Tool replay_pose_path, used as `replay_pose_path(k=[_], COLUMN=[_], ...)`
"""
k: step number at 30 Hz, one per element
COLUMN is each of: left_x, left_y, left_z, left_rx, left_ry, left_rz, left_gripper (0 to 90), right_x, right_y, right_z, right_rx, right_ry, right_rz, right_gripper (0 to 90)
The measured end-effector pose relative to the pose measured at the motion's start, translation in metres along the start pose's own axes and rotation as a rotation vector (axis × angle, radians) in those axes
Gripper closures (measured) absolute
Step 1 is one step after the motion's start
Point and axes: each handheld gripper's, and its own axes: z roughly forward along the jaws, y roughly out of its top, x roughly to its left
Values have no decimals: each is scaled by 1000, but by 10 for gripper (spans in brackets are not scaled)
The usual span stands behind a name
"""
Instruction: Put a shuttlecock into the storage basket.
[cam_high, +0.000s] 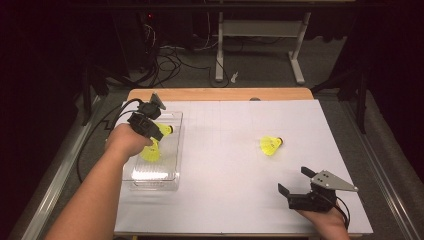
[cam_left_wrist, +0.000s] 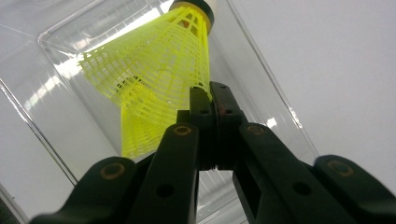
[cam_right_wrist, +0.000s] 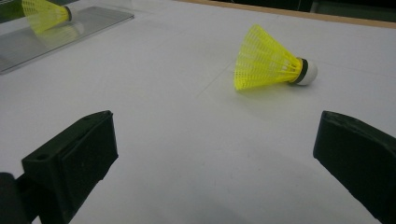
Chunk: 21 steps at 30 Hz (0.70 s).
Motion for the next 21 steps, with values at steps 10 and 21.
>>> replay_pose_path(k=[10,21], left_x=[-1,-3], left_y=[8,13], left_z=[11,26], left_rx=[13,6], left_ry=[10,2], left_rz=[-2,4], left_gripper=[890,889], right_x=[0,0], right_y=[0,0], right_z=[0,0], right_rx=[2,4], right_ry=[3,5], right_rz=[-2,2], right_gripper=[4,5])
